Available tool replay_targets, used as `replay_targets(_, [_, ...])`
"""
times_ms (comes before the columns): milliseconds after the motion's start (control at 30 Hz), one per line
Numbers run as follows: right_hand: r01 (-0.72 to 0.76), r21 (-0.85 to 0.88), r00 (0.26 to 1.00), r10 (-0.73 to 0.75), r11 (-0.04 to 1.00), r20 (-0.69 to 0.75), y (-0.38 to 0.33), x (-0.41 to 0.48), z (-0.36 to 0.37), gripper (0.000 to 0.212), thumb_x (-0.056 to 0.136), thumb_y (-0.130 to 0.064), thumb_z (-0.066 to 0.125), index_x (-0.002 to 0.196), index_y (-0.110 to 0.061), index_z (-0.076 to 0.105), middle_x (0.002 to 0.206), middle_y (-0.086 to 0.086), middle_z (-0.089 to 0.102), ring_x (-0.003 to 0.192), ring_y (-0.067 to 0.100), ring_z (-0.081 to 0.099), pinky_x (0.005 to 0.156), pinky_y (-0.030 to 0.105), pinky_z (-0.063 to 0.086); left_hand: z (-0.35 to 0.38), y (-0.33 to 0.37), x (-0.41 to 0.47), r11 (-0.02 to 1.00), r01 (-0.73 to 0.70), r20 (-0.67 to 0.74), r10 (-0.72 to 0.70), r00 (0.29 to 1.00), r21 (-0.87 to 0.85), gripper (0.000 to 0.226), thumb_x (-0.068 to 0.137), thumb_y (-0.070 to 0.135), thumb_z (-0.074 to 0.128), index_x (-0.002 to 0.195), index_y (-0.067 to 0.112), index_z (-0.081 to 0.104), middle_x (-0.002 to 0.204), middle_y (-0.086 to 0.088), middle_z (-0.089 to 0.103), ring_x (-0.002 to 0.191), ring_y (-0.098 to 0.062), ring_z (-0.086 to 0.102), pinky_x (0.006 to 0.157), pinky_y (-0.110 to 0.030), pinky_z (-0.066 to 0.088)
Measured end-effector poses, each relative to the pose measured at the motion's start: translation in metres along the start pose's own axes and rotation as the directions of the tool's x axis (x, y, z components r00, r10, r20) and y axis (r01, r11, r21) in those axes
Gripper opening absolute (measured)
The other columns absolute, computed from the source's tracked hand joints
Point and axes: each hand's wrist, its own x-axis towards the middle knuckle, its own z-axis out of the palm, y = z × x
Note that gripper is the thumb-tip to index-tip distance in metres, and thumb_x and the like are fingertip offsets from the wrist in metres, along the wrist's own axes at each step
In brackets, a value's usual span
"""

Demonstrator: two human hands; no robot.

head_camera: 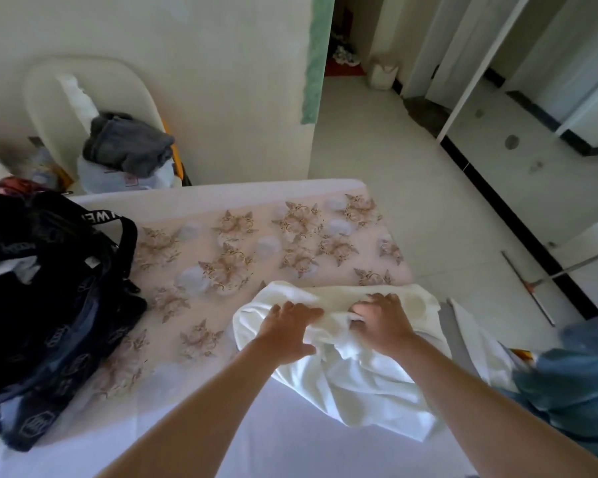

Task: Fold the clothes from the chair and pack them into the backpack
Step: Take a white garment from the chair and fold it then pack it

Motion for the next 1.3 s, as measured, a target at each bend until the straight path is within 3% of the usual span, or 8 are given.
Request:
replay_targets(200, [0.105,-0.263,0.977,-0.149,0.959,-0.152,0.019,0.058,-0.048,0.015,0.083,-0.043,0.069,0.089,-0.032,0.077,0.087,-0.001,0.060,0.078,0.023,0.058,0.073,0.037,0.040,-0.038,-0.020,0.034,0.996,0.090,-0.557,-0.076,0.827,-0.002,0.015,0.087,0.021,0.065,0.098,0.020,0.075,0.090,-0.001,0.061,0.085,-0.021,0.055,0.071,-0.036,0.053])
replay_targets(333, [-0.103,-0.017,0.986,0.100,0.994,-0.130,-0.005,0.119,-0.094,0.028,0.101,-0.041,0.051,0.103,-0.021,0.070,0.092,0.005,0.071,0.086,0.029,0.067,0.062,0.031,0.035,-0.110,-0.029,0.061,0.923,0.309,-0.484,-0.383,0.787,-0.229,0.024,0.099,0.035,0.048,0.104,0.025,0.069,0.076,0.006,0.059,0.065,-0.016,0.055,0.047,-0.022,0.037])
replay_targets(467, [-0.150,0.449,0.980,0.192,0.881,-0.049,-0.015,0.160,-0.098,0.048,0.100,-0.021,0.048,0.148,-0.026,0.043,0.140,0.005,0.058,0.124,0.028,0.056,0.093,0.033,0.047,-0.125,-0.046,0.079,0.768,0.268,-0.381,-0.548,0.744,-0.582,0.047,0.097,0.031,0.052,0.142,0.023,0.039,0.116,-0.009,0.066,0.092,-0.026,0.067,0.066,-0.033,0.052])
replay_targets(567, [-0.107,0.473,0.993,0.067,0.875,0.099,-0.017,0.150,-0.072,0.077,0.098,-0.013,0.053,0.159,-0.027,0.008,0.166,0.001,0.012,0.149,0.022,0.023,0.117,0.038,0.030,-0.100,-0.047,0.071,0.822,0.282,-0.367,-0.492,0.790,-0.495,0.072,0.096,0.029,0.058,0.154,0.026,0.016,0.156,-0.007,0.026,0.124,-0.028,0.050,0.091,-0.039,0.051])
replay_targets(833, [0.125,0.099,0.964,-0.144,0.987,0.222,-0.004,0.071,0.028,0.058,0.084,-0.023,0.054,0.142,-0.020,0.048,0.163,0.014,0.017,0.151,0.033,0.015,0.119,0.053,0.021,0.014,-0.022,0.045,0.991,-0.047,-0.067,0.055,0.996,0.122,0.077,0.076,0.063,0.065,0.145,0.044,0.037,0.164,0.002,0.003,0.147,-0.022,0.004,0.118,-0.050,0.015])
replay_targets(1000, [0.106,0.072,0.968,-0.119,0.992,0.221,-0.007,0.055,0.031,0.063,0.082,-0.041,0.029,0.138,-0.027,0.051,0.156,0.010,0.027,0.142,0.031,0.030,0.112,0.046,0.032,0.018,-0.030,0.037,0.994,0.045,-0.094,-0.036,0.995,0.095,0.037,0.089,0.020,0.063,0.123,0.032,0.060,0.149,0.002,0.026,0.131,-0.024,0.034,0.103,-0.043,0.041])
replay_targets(1167, [0.071,0.095,0.939,-0.098,0.993,0.329,-0.013,0.059,0.035,0.066,0.090,-0.020,0.054,0.153,-0.030,0.034,0.166,0.001,0.005,0.152,0.022,0.009,0.123,0.043,0.011,-0.022,-0.068,0.033,0.991,0.091,-0.152,-0.076,0.985,0.093,0.034,0.096,0.004,0.047,0.124,0.017,0.061,0.122,-0.005,0.049,0.111,-0.024,0.053,0.093,-0.035,0.052])
replay_targets(1300, [0.043,0.118,0.960,-0.073,0.992,0.270,-0.014,0.058,0.036,0.065,0.084,-0.013,0.060,0.146,-0.025,0.046,0.165,0.009,0.014,0.150,0.028,0.018,0.121,0.049,0.020,-0.052,-0.122,0.016,0.849,0.524,-0.252,-0.494,0.832,0.068,0.026,0.096,0.018,0.058,0.122,0.014,0.056,0.120,-0.008,0.053,0.106,-0.022,0.056,0.087,-0.029,0.053])
